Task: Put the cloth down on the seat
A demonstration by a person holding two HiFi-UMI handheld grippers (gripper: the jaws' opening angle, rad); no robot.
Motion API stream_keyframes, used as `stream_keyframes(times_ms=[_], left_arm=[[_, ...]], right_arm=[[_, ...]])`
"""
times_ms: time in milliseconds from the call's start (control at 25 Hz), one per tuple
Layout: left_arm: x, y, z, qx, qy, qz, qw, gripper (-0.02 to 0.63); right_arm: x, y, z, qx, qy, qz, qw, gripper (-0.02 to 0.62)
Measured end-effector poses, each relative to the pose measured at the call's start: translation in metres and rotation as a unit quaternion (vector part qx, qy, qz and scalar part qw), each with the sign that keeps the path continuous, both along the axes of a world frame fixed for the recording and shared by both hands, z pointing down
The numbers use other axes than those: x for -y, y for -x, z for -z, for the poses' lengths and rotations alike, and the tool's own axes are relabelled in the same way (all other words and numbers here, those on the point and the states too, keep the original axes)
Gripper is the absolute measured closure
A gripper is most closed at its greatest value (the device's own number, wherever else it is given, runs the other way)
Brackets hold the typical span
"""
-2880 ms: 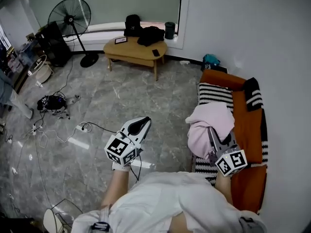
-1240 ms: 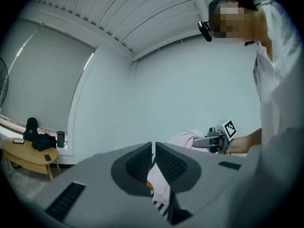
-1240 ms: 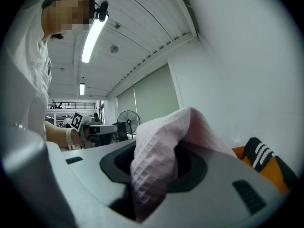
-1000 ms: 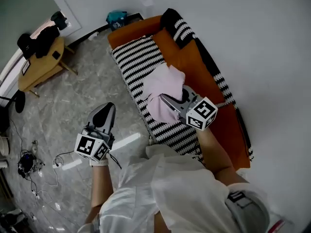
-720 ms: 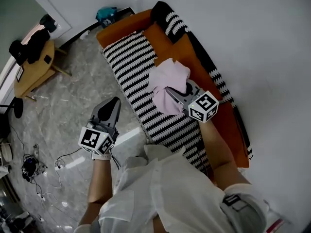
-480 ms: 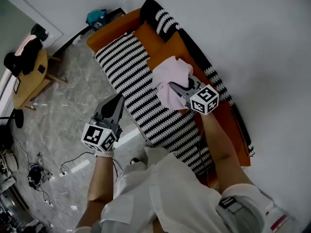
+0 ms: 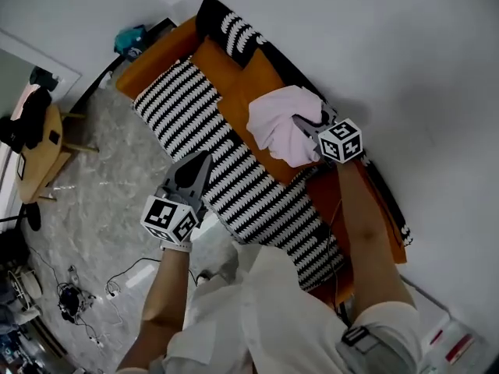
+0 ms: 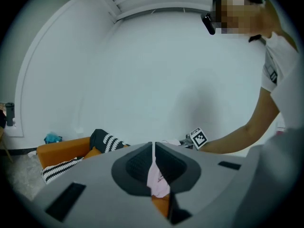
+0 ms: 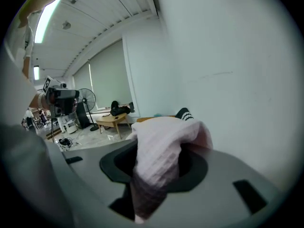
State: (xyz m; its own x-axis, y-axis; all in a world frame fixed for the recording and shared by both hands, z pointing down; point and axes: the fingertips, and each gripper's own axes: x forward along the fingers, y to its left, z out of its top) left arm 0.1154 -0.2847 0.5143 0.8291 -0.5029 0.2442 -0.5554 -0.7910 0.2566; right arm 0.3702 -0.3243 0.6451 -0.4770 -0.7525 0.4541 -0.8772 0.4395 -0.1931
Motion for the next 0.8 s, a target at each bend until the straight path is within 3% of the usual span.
stream_keyframes(times_ms=[280, 480, 680, 800], left_arm=[[0.004, -0.044, -0.003, -0.006, -0.001, -0.037, 0.9993, 0.574], [0.0, -0.037, -0.005, -0.008, 0.002, -0.039, 0.9992, 0.574], [-0.006, -0.026, -0.01, -0.009, 0.011, -0.032, 0.9994, 0.574], [-0.006, -0.021, -0.01, -0.011, 0.012, -0.03, 0.9994, 0.574]], right_arm=[[-0.003, -0.072, -0.041, -0.077, 0.065, -0.074, 0.992, 0.428], [-0.017, -0.122, -0.073, -0.119, 0.155, -0.174, 0.965, 0.42], [-0.022, -0.123, -0.078, -0.139, 0.169, -0.175, 0.96, 0.382], [-0.028, -0.125, -0.079, -0.159, 0.203, -0.169, 0.951, 0.326]])
